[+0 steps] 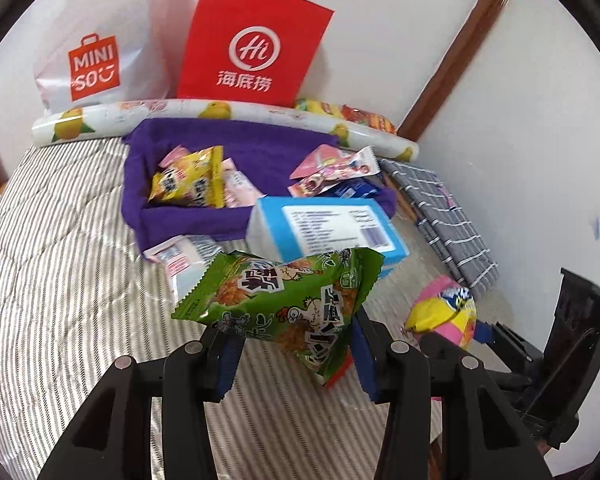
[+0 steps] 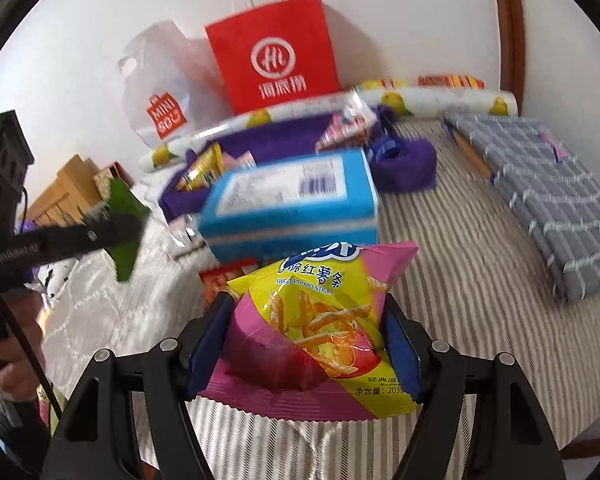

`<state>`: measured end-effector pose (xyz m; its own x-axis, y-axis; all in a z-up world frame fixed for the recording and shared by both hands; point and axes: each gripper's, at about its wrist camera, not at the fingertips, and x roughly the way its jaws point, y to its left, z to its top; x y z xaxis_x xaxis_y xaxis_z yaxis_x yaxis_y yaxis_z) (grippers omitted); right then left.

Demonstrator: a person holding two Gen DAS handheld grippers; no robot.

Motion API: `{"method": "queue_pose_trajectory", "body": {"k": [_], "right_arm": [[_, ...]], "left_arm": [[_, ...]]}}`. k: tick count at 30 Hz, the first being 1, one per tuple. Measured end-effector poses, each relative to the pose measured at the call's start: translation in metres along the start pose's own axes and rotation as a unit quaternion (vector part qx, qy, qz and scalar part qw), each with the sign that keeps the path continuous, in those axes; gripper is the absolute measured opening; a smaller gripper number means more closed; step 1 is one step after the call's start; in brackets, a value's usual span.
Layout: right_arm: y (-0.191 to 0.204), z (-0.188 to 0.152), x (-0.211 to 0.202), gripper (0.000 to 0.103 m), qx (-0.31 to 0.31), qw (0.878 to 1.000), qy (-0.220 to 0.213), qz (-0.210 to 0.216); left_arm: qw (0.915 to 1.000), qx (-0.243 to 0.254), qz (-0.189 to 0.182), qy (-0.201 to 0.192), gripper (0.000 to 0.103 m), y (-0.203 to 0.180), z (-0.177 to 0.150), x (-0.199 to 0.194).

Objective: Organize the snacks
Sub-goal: 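Carry the chip bag and green snack bag over the purple towel with both tools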

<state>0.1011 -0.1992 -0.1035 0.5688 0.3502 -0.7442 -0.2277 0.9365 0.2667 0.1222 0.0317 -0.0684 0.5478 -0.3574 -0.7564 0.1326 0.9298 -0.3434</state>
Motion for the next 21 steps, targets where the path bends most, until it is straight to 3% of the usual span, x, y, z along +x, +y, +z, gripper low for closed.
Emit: {"method": "queue_pose_trajectory", "body": {"k": [12,21], "right_arm": [[0.016,0.057,-0.017,0.072,-0.028,0.999,-0.042,-0.003],[0.024,0.104,-0.012,0.072,-0.043,0.997,-0.063,-0.007]], "left_arm": [[0.9998,-0.007,-0.017,-0.011,0.046,-0.008,0.035,-0.008],[0.9997,-0.008,-0.001,-0.022,0.046,0.002,0.076,-0.005]]}}
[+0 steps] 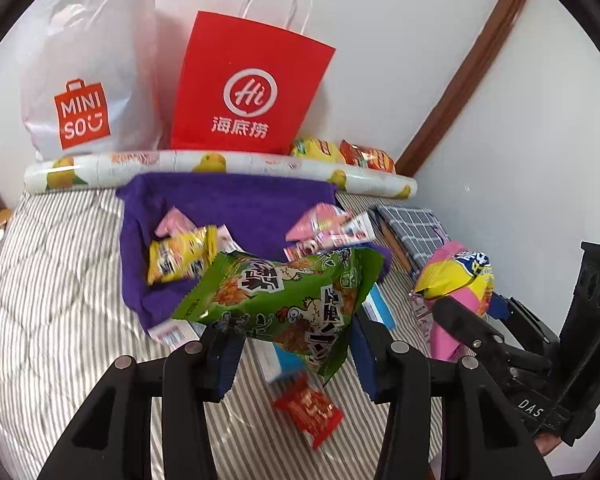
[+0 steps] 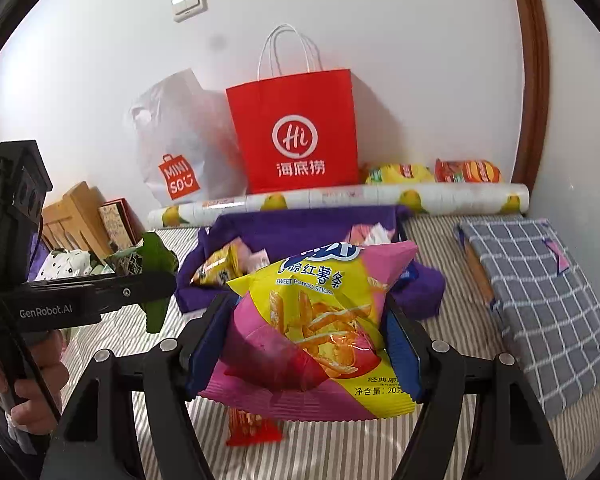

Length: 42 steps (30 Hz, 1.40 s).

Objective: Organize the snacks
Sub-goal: 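Carry the chip bag and green snack bag over the purple towel with both tools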

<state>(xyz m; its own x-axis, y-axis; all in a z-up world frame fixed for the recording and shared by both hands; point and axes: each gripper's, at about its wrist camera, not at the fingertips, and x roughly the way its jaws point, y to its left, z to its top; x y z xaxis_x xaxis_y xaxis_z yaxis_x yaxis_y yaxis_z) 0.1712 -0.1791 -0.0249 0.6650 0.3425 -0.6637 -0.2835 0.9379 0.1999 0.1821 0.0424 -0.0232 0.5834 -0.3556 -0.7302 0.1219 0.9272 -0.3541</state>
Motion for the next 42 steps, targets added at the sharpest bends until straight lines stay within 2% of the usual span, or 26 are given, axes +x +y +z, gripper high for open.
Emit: {"method": "queue_pose_trajectory", "body": {"k": [9,23,30,33,37,42], "right_arm": [[-0.003,0.043,0.027,0.072,0.005,1.0,-0.015,0.012],[-0.009,0.1,0.088,0.072,0.006,0.999,-0.028,0.026],[-0.014,0.105,0.125,0.072,0.012,0.999,-0.012,0.029],[-0.017,0.095,0.142,0.072,0.02,0.999,0.0,0.036],[-0.017,0.079,0.169,0.072,0.015,0.998,0.036,0.041],[-0.018,0.065,0.184,0.072,0.008,0.998,0.051,0.038]], "left_arm": [[0.9998,-0.006,0.017,-0.008,0.046,0.02,0.045,0.015],[0.9992,0.008,0.038,0.01,0.046,0.028,0.105,0.068],[0.9983,-0.006,0.042,0.04,0.046,0.037,0.114,0.104],[0.9972,-0.011,0.047,0.056,0.046,0.043,0.112,0.12],[0.9957,-0.002,0.053,0.076,0.046,0.047,0.109,0.136],[0.9946,0.003,0.069,0.077,0.047,0.054,0.109,0.141]]}}
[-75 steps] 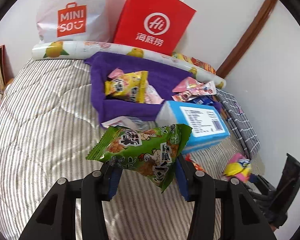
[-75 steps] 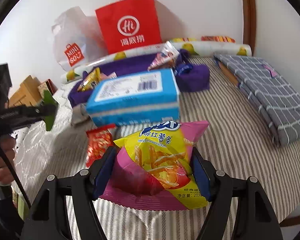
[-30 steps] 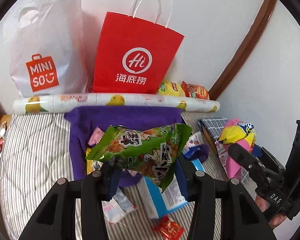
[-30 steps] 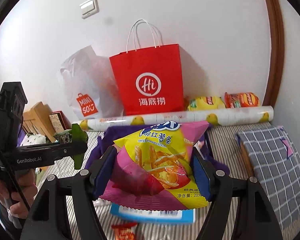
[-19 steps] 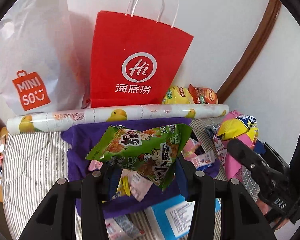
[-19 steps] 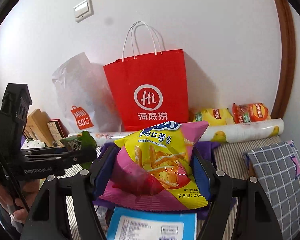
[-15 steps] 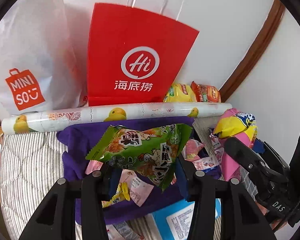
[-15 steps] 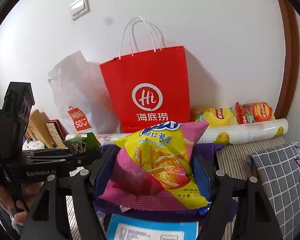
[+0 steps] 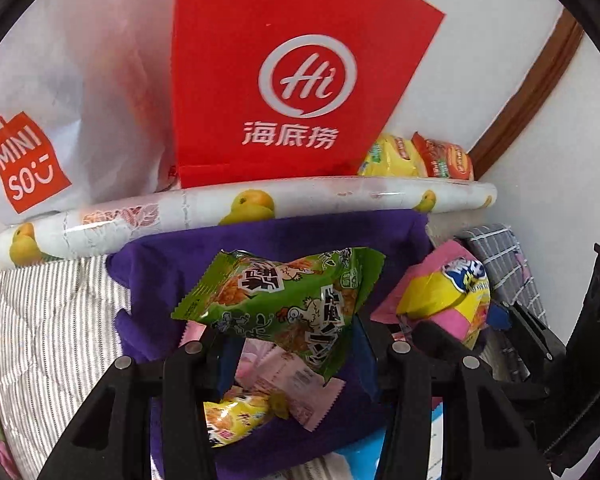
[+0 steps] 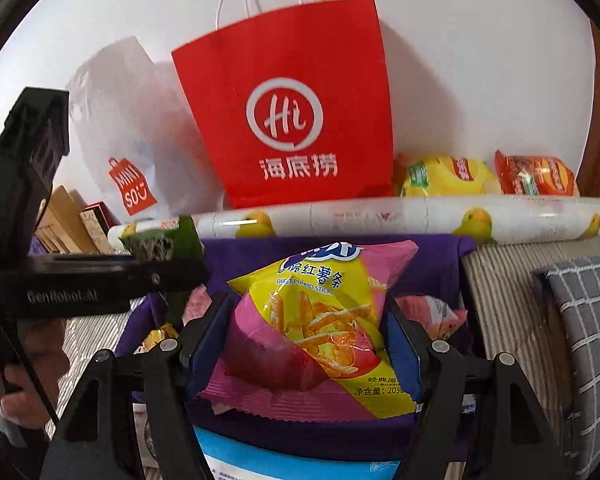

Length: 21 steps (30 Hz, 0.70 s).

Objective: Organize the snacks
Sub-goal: 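Carry the chip bag and green snack bag over the purple towel with both tools, then open the right tool to drop the chip bag while the left tool releases the green bag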

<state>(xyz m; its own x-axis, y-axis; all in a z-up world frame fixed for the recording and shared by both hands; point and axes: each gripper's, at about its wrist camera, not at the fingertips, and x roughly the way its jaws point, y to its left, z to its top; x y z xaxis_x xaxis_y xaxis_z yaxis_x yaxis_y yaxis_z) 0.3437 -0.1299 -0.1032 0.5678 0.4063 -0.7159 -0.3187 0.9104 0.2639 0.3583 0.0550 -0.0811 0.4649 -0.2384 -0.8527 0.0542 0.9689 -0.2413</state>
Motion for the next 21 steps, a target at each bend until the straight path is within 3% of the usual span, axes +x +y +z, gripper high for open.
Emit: {"method": "queue_pose_trajectory", "body": {"k": [7,21], "right_arm": [[0.002,-0.007,0.01,0.072,-0.011,1.0,0.02,0.007],[0.003,-0.011,0.023,0.072,-0.02,0.998,0.057,-0.004]], "left_arm": [[0.9996,-0.027,-0.004,0.004,0.047,0.017,0.001,0.002],[0.9995,-0.023,0.013,0.018,0.047,0.016,-0.001,0.009]]}}
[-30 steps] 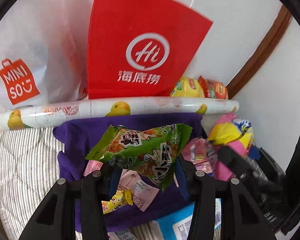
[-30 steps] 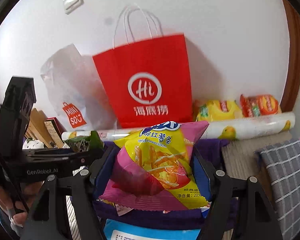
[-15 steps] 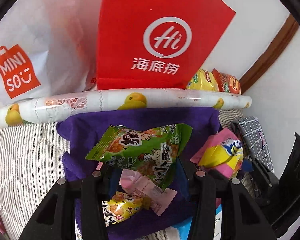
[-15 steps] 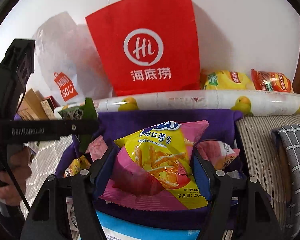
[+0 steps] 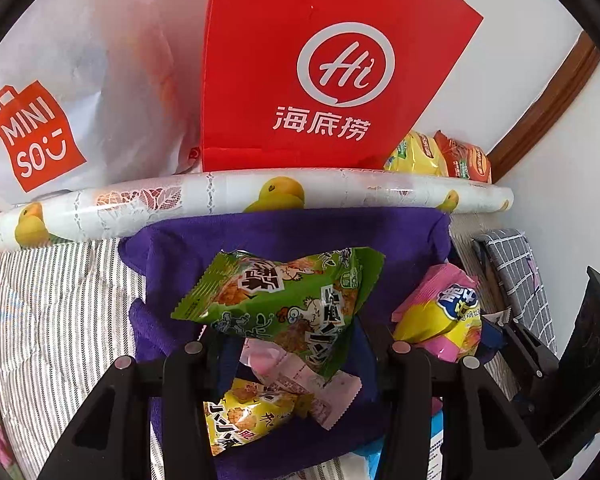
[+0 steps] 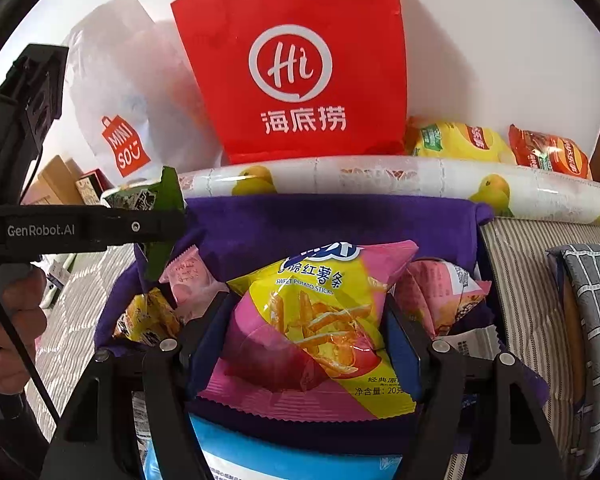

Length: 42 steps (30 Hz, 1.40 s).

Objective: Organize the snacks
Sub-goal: 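Open the right tool to drop the chip bag while the left tool releases the green bag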

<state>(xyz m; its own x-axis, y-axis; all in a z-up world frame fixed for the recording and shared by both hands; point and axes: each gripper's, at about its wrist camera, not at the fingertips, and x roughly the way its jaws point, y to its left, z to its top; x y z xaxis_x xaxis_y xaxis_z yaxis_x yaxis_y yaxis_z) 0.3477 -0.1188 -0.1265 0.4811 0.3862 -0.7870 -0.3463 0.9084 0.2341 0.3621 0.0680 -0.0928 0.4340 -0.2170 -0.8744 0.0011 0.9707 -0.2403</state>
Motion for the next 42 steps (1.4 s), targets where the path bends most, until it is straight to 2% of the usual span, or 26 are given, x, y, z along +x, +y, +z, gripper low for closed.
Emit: {"method": "queue_pose_trajectory", "body": {"k": [14,16,18,20,27,32,37,42], "right_arm": [[0.009,-0.004,0.003,0.073,-0.03,0.999,0.025,-0.017],[0.008,-0.004,0.003,0.076,-0.026,0.999,0.024,-0.018],[0.005,-0.003,-0.001,0.083,-0.016,1.0,0.016,-0.017],[0.002,-0.001,-0.004,0.084,-0.008,1.0,0.01,-0.006],[-0.003,0.004,-0.021,0.084,0.007,1.0,-0.024,0.016],[-0.007,0.007,-0.028,0.084,0.013,0.999,-0.039,0.001],[-0.013,0.009,-0.03,0.084,0.027,0.999,-0.045,0.0],[-0.014,0.009,-0.031,0.084,0.029,0.998,-0.049,-0.004]], "left_arm": [[0.9997,0.003,0.011,0.02,0.047,-0.003,-0.001,0.013],[0.9997,0.004,0.012,0.022,0.047,-0.004,-0.001,0.015],[0.9996,0.006,0.013,0.023,0.047,-0.004,-0.001,0.016],[0.9996,0.007,0.013,0.024,0.047,-0.005,-0.001,0.017],[0.9993,0.011,0.015,0.032,0.047,-0.007,-0.002,0.022],[0.9988,0.021,0.006,0.044,0.047,-0.013,-0.003,0.029],[0.9973,0.03,0.016,0.064,0.047,-0.018,-0.006,0.038],[0.9953,0.03,0.017,0.09,0.052,-0.018,-0.008,0.048]]}}
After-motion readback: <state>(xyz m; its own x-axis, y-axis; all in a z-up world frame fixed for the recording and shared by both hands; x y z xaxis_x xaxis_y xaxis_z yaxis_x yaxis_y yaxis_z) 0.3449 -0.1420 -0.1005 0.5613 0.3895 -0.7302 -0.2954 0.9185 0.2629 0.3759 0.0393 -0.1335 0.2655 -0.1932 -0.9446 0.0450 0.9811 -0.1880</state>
